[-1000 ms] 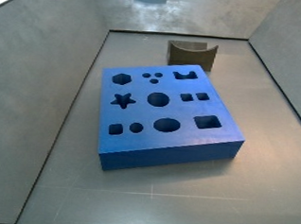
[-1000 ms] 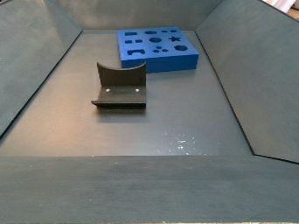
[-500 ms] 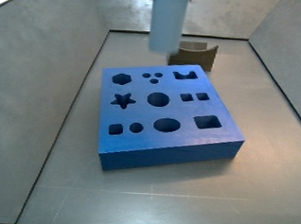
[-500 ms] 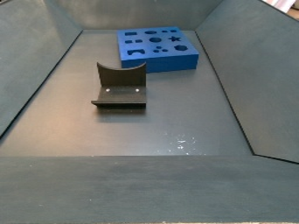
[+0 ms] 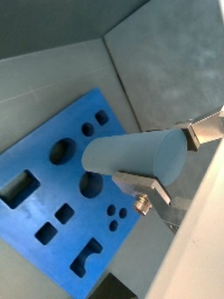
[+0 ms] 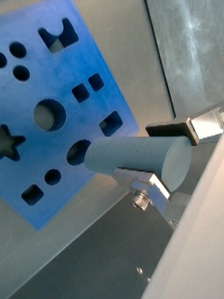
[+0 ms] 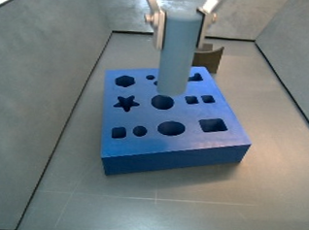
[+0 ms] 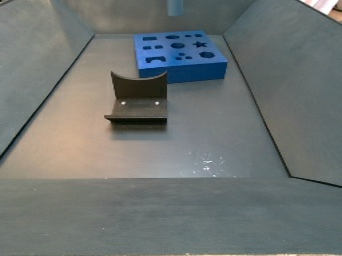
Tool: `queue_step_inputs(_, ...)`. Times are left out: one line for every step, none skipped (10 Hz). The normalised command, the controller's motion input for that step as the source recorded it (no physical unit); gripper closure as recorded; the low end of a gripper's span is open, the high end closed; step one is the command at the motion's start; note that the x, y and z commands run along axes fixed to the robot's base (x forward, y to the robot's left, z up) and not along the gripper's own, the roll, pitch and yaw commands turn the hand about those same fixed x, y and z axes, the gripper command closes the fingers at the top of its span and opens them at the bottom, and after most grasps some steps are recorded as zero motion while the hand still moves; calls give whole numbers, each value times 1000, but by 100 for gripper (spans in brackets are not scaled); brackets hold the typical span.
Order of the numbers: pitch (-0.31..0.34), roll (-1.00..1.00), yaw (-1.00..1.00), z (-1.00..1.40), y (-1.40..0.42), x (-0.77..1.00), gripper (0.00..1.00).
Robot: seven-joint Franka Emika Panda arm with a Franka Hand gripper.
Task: Pick up the oval object. Move up. Place the oval object on the fixture. Regrasp the oval object. Move to above the board. Insert the oval object.
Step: Insert the oval object.
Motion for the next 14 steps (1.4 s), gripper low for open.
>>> queue_step_inputs(0,124,0,0,-289,131,100)
queue_step_inputs(-40,91,-14,-297,-251,229,100)
queue_step_inputs(-111,99,-146,-894,-31,343,100)
queue_step_inputs(-121,91,-171,-871,0,294,100)
queue_step_inputs(-129,81,-166,-651,0,151,100)
queue_step_inputs(-76,0,-86,-171,0,46,100)
queue_step_inputs(-53,64,-49,-294,0,0,100)
queue_step_inputs(-101,166,0,-694,26,-117,100)
queue_step_inputs(-124,79,0,-477,0,-123,100)
queue_step_inputs(-107,0,0,-17,0,-77,100)
queue_step_inputs(-50,10,0,-140,0,0,100)
queue_step_inputs(-33,46,-9,-217,0,103,100)
queue_step_inputs(-26,0,-23,-106,63,80,100)
queue_step_inputs(-24,0,0,-74,0,14,100)
